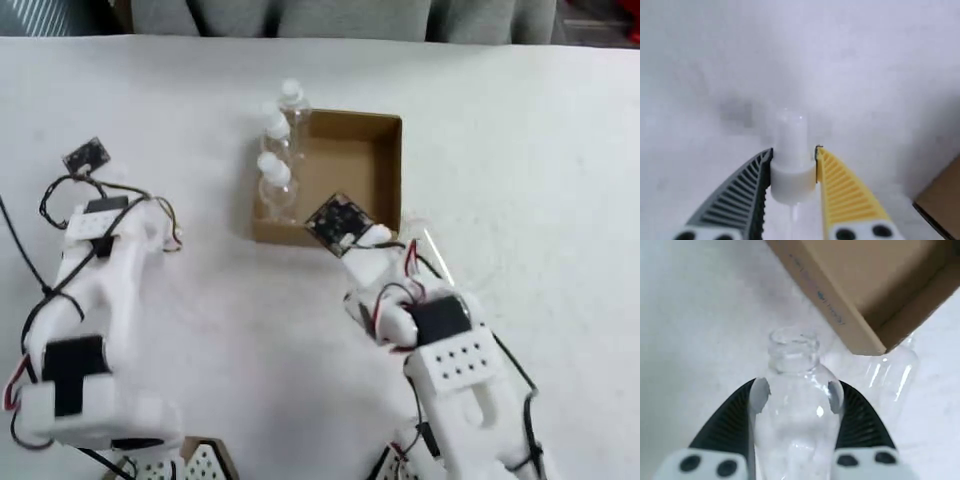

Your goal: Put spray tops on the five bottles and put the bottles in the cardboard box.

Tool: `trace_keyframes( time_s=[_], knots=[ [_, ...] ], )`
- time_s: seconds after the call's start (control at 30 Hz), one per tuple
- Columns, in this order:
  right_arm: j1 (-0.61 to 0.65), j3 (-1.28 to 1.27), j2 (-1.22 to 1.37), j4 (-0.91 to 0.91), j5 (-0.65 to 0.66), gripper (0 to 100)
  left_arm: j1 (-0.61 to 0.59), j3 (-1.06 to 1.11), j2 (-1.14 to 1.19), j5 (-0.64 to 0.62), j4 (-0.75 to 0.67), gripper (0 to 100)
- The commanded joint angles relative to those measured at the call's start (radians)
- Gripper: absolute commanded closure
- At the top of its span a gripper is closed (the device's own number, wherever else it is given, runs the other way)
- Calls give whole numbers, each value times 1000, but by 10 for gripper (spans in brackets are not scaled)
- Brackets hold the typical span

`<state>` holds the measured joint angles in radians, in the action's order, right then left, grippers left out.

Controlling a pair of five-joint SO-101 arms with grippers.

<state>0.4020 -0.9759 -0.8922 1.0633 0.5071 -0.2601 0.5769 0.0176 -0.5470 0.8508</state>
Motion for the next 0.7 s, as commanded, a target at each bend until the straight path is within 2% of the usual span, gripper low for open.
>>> trace_keyframes(
  time_s=[0.0,0.1,0.2,0.3,0.4,0.57,0.67],
  knots=[
    [-45,6,-130,-58,-112,983,67,-49,-229,-8,63,980],
    [-101,6,-203,-143,-288,983,102,-49,-329,-8,60,980],
    [-122,0,-257,-252,-399,983,136,-61,-412,-6,52,980],
    [-64,0,-286,-317,-408,983,173,-92,-510,-6,21,980],
    [47,-3,-275,-426,-408,983,203,-144,-619,17,26,980],
    [170,-107,-268,-579,-416,983,268,-183,-811,307,25,980],
    [219,-232,-288,-659,-416,983,309,-184,-912,328,20,980]
  ],
)
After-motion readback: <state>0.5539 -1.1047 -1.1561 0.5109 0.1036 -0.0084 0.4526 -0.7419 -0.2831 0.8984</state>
